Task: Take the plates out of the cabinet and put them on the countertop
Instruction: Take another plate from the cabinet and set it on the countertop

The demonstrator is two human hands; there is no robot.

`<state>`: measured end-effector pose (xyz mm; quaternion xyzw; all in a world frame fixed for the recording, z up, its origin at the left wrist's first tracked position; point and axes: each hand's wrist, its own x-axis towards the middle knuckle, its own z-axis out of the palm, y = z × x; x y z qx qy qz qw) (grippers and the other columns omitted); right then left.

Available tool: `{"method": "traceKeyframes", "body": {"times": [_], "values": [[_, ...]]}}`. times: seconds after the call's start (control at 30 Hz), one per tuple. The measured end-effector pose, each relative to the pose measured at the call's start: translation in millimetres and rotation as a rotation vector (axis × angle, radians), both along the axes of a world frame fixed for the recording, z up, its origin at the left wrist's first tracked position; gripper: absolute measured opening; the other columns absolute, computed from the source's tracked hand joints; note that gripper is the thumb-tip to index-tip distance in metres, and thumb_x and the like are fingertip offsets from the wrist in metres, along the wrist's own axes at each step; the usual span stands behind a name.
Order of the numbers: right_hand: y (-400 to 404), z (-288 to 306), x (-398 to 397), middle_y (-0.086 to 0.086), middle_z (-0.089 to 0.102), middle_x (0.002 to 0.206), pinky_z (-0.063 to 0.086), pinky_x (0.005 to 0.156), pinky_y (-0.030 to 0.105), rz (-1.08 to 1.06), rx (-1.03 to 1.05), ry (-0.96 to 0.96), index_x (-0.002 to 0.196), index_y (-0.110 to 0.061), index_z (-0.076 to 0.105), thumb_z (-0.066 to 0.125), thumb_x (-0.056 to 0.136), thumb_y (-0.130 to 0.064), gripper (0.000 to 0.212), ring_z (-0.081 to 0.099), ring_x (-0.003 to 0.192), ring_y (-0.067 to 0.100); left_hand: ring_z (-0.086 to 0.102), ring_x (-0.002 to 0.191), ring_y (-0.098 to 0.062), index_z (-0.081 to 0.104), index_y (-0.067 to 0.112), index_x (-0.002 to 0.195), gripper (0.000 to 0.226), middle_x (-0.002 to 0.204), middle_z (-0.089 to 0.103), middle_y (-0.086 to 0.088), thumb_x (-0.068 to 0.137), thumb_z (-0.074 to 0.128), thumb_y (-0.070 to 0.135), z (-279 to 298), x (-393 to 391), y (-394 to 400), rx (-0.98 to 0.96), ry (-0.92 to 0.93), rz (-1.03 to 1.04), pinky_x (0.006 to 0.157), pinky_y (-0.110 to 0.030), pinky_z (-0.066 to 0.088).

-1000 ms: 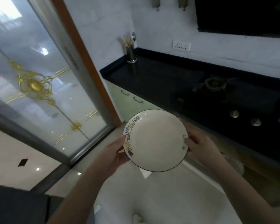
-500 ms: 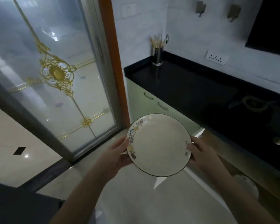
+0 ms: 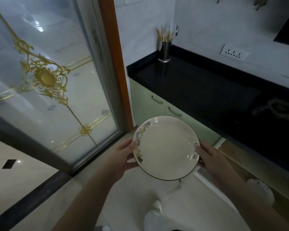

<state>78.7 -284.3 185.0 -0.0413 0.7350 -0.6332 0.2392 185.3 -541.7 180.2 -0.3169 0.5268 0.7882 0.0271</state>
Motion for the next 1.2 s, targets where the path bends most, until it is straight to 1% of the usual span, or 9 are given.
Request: {"method": "traceKeyframes", "body": {"times": [0.17, 0.27, 0.4, 0.5, 0.57, 0.67, 0.9, 1.07, 1.2], "values": [[-39, -7, -56, -0.009, 0.076, 0.087, 0.052, 0.061, 0.011, -0.042, -0.039, -0.03, 0.1, -0.039, 0.066, 0.047, 0.101, -0.016, 0.03, 0.071, 0.076, 0.002, 0.072, 0.095, -0.029, 0.075, 0.026, 0.107, 0.022, 0.105, 0.076, -0.009, 0.098, 0.055, 0.022, -5, -53, -34, -0.027, -0.03, 0.014, 0.079, -0.049, 0.06], [-65, -6, -81, -0.006, 0.076, 0.093, 0.053, 0.063, 0.013, -0.057, -0.069, -0.043, 0.108, -0.036, 0.067, 0.048, 0.1, -0.017, 0.028, 0.071, 0.081, 0.004, 0.072, 0.095, -0.029, 0.073, 0.024, 0.111, 0.021, 0.107, 0.075, -0.01, 0.097, 0.058, 0.023, 2, -80, -61, -0.056, -0.042, 0.011, 0.074, -0.045, 0.06], [-96, -3, -114, -0.008, 0.075, 0.099, 0.054, 0.067, 0.014, -0.043, -0.093, -0.047, 0.105, -0.038, 0.068, 0.047, 0.101, -0.018, 0.029, 0.071, 0.09, 0.006, 0.072, 0.097, -0.03, 0.075, 0.026, 0.107, 0.019, 0.109, 0.074, -0.01, 0.093, 0.061, 0.027, 10, -114, -93, -0.09, -0.023, -0.003, 0.073, -0.042, 0.059], [-116, 0, -134, -0.012, 0.074, 0.101, 0.054, 0.067, 0.014, -0.059, -0.116, -0.053, 0.112, -0.038, 0.067, 0.048, 0.1, -0.02, 0.028, 0.07, 0.091, 0.004, 0.073, 0.088, -0.023, 0.076, 0.026, 0.104, 0.024, 0.103, 0.076, -0.008, 0.083, 0.066, 0.031, 14, -137, -111, -0.074, -0.012, 0.019, 0.069, -0.038, 0.059], [-128, 0, -148, -0.014, 0.074, 0.103, 0.054, 0.068, 0.014, -0.08, -0.128, -0.05, 0.117, -0.036, 0.066, 0.049, 0.1, -0.021, 0.028, 0.07, 0.092, 0.003, 0.073, 0.082, -0.02, 0.075, 0.021, 0.105, 0.025, 0.099, 0.076, -0.007, 0.083, 0.067, 0.031, 14, -155, -124, -0.076, -0.008, 0.031, 0.065, -0.036, 0.058], [-150, -3, -169, -0.015, 0.074, 0.101, 0.055, 0.069, 0.016, -0.126, -0.118, -0.032, 0.114, -0.038, 0.065, 0.049, 0.1, -0.02, 0.028, 0.07, 0.091, 0.004, 0.074, 0.079, -0.023, 0.071, 0.01, 0.109, 0.024, 0.096, 0.077, -0.01, 0.093, 0.061, 0.025, 10, -185, -147, -0.078, 0.004, 0.023, 0.064, -0.038, 0.059], [-204, -5, -210, -0.013, 0.075, 0.098, 0.055, 0.066, 0.015, -0.261, -0.117, -0.023, 0.113, -0.035, 0.065, 0.048, 0.101, -0.019, 0.026, 0.07, 0.089, 0.003, 0.075, 0.087, -0.027, 0.066, 0.011, 0.112, 0.025, 0.099, 0.077, -0.012, 0.102, 0.049, 0.027, 2, -260, -206, -0.076, 0.019, -0.111, 0.065, -0.033, 0.061], [-241, -10, -235, -0.008, 0.076, 0.099, 0.055, 0.066, 0.017, -0.401, -0.112, -0.042, 0.112, -0.033, 0.066, 0.049, 0.1, -0.018, 0.026, 0.071, 0.089, 0.007, 0.072, 0.097, -0.031, 0.064, 0.009, 0.116, 0.027, 0.106, 0.075, -0.014, 0.102, 0.048, 0.025, -7, -315, -252, -0.013, -0.027, -0.221, 0.074, -0.04, 0.06], [-261, -15, -252, -0.011, 0.075, 0.098, 0.056, 0.066, 0.018, -0.491, -0.09, -0.049, 0.109, -0.038, 0.065, 0.049, 0.1, -0.02, 0.025, 0.071, 0.089, 0.006, 0.073, 0.096, -0.025, 0.069, 0.015, 0.108, 0.025, 0.103, 0.077, -0.008, 0.102, 0.047, 0.026, -9, -359, -272, -0.041, -0.018, -0.34, 0.078, -0.043, 0.059]]}}
